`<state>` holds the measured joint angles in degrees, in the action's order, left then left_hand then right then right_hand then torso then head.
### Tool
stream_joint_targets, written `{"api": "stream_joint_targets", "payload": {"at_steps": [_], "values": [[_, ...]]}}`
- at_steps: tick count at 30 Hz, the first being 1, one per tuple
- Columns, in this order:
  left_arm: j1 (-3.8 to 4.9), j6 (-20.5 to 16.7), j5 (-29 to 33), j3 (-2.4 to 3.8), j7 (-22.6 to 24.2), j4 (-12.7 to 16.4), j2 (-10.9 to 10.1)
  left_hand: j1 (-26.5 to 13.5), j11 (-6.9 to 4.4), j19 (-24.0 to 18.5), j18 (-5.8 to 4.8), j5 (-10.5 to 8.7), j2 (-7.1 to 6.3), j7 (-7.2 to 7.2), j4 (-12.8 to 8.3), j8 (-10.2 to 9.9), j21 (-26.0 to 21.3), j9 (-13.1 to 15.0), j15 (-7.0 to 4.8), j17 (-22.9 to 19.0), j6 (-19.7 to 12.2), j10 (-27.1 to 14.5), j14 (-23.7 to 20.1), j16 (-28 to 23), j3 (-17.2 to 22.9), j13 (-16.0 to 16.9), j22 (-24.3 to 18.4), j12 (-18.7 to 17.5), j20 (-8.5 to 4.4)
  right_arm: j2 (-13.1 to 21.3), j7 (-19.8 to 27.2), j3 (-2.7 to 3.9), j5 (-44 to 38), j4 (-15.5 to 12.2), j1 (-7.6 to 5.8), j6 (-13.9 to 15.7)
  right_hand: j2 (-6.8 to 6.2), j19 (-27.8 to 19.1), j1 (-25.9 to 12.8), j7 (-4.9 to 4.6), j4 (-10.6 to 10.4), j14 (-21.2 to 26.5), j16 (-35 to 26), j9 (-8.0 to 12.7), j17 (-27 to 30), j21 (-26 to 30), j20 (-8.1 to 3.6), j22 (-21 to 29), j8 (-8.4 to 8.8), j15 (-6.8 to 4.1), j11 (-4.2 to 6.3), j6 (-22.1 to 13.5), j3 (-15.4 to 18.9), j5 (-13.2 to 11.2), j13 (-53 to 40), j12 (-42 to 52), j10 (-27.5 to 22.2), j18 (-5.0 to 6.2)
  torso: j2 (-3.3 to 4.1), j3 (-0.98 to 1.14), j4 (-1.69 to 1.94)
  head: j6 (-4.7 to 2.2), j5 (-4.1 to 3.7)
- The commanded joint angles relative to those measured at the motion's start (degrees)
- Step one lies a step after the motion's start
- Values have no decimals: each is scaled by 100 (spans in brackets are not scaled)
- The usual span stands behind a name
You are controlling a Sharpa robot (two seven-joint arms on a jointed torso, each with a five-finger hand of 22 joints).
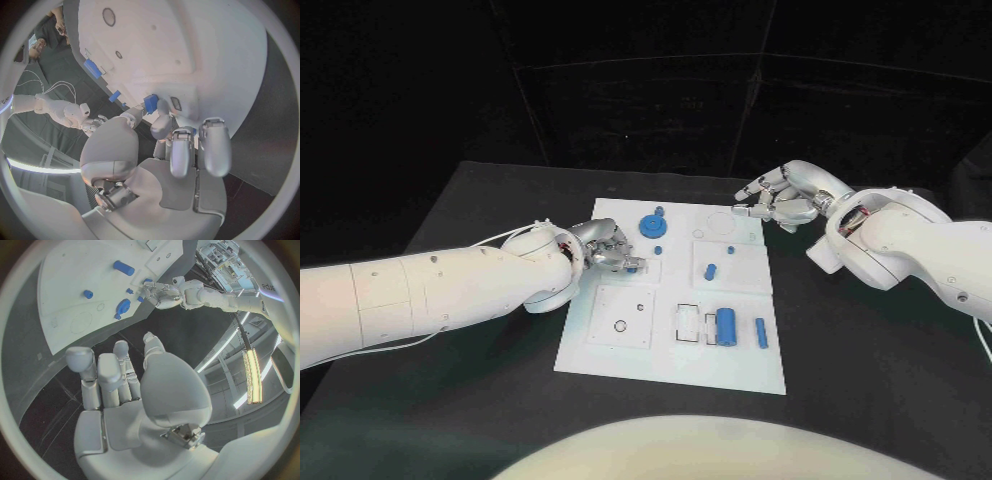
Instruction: Assemble the parts on the task board
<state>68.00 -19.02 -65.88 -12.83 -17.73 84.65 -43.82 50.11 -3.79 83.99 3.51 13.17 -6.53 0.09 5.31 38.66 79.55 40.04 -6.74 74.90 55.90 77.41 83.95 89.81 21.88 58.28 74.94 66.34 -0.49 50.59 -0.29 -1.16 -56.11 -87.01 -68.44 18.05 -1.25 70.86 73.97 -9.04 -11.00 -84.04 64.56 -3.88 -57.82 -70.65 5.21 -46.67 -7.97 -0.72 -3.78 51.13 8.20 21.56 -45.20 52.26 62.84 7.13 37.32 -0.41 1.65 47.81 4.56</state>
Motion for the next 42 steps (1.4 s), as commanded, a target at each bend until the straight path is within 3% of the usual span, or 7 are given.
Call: {"api": "stream_joint_targets", "payload": {"at_steps": [1,29,42], "values": [[15,-22,49,4,9,11,6,-57,5,174,-40,13,10,-6,42,28,20,-6,-15,1510,49,52,605,19,2,5,62,28,-11,-7,46,3,18,0,-10,-29,1,-37,-65,-1,-26,27,-19,-2,-1,35,15,8,-27,3,-20,-45,-1,19,9,-26,-38,69,1,-2,-1,0,-5],[57,82,96,9,8,-114,64,61,-10,180,-41,4,43,-22,17,50,30,-8,-29,1510,57,71,605,19,-30,21,80,51,-22,-25,41,3,19,24,-10,-35,5,-40,-75,-2,-41,25,-20,-2,-3,42,16,19,-30,4,-21,-46,7,29,10,-22,-38,71,-2,-8,11,11,-31],[93,-38,356,25,28,-16,-3,-257,-3,170,-36,-8,37,-15,524,59,5,-43,-27,1510,46,45,605,19,-792,-34,74,22,-25,-35,53,3,22,35,-9,-31,7,-37,-83,-2,-55,25,-26,-2,1,44,17,18,-33,4,-21,-49,18,39,11,-17,-38,71,-5,-7,5,-2,-29]]}}
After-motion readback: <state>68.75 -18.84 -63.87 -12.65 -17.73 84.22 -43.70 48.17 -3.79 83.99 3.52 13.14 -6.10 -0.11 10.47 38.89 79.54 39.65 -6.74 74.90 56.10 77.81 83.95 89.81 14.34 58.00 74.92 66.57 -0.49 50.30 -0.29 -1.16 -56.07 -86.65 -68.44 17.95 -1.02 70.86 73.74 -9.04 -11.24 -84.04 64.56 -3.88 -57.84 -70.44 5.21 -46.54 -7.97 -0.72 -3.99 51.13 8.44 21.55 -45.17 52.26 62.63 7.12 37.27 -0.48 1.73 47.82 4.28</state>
